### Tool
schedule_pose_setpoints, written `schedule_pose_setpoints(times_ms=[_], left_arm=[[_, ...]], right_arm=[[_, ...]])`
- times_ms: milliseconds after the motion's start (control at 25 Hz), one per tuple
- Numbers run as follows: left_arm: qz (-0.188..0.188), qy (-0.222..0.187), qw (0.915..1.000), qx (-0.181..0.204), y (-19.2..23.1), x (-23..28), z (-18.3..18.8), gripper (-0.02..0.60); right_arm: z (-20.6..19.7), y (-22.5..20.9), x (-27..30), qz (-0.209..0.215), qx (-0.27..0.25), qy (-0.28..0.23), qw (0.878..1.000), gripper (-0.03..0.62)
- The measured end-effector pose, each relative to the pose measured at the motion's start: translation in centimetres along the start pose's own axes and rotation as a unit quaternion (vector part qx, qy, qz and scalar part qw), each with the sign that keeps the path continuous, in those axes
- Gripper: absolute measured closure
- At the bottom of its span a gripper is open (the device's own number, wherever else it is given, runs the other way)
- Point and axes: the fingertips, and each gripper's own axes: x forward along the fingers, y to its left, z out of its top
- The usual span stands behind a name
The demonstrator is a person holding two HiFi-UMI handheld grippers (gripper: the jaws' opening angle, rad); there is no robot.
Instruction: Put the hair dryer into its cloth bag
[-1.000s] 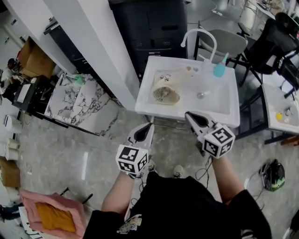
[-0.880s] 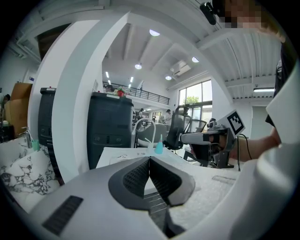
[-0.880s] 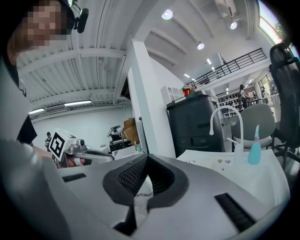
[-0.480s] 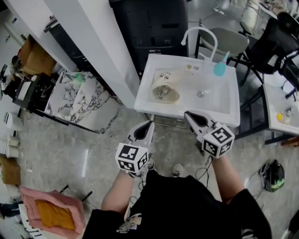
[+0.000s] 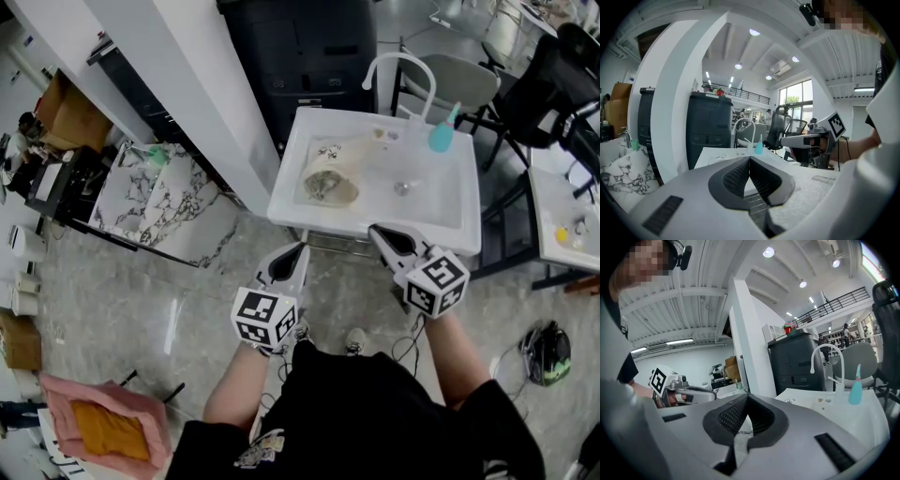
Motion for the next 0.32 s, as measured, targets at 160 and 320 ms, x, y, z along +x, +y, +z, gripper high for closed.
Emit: schedule_pose_setpoints(times_ms=[160, 320], left_arm=[[-0.001, 0.000, 1.0000, -0.002, -0.06, 0.19, -0.03, 0.578], [-0.001, 0.001, 1.0000, -0.001, -0.18, 0.32, -0.35, 0.578]], right_arm=[[-0.03, -0.07, 0.09, 0.002, 0.000, 0.001, 1.000, 0.595], [-0.46, -0.14, 0.05, 0.003, 0.000, 0.002, 1.000, 0.595]])
